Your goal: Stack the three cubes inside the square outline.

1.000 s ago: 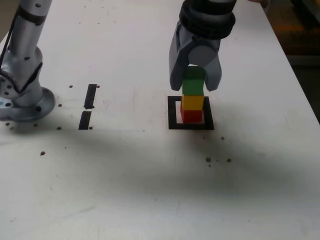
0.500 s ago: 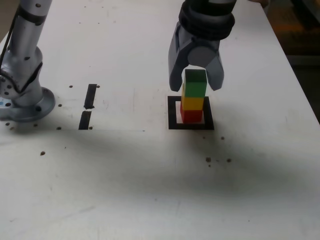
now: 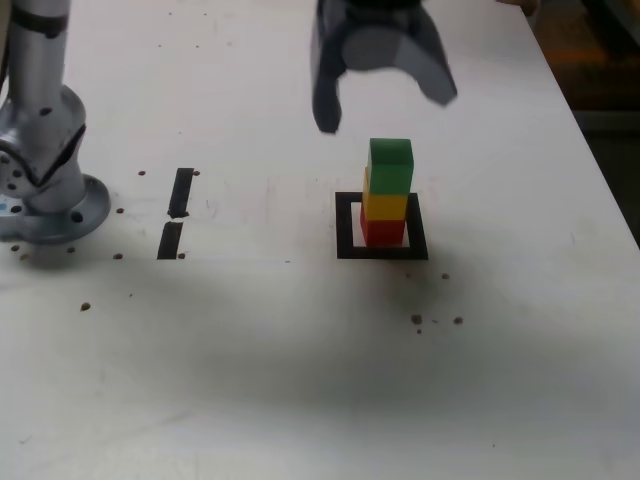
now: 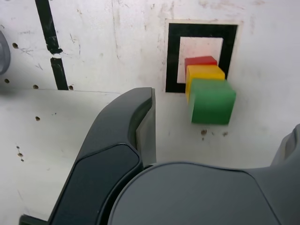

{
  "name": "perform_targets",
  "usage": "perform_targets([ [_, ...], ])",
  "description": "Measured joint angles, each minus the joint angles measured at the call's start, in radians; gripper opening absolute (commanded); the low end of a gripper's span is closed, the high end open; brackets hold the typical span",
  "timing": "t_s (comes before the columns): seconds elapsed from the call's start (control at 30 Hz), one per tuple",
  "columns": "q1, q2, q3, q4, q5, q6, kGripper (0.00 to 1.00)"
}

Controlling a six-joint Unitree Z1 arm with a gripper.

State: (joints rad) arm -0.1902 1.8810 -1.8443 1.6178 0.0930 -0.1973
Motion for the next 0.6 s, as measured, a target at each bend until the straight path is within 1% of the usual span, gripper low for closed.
perform_targets([
  [0.1,-0.008,-0.085,0.068,0.003,0.010,0.022,1.00],
  [0.2,0.018,-0.174,0.180,-0.004,0.010,0.056,1.00],
  [0.27,0.048,-0.229,0.252,-0.022,0.009,0.069,1.00],
  [0.37,0.090,-0.310,0.360,-0.074,0.011,0.101,1.00],
  [0.43,0.096,-0.327,0.427,-0.111,0.013,0.112,1.00],
  [0.47,0.096,-0.325,0.469,-0.143,0.013,0.123,1.00],
  [0.6,0.117,-0.307,0.609,-0.259,-0.007,0.158,1.00],
])
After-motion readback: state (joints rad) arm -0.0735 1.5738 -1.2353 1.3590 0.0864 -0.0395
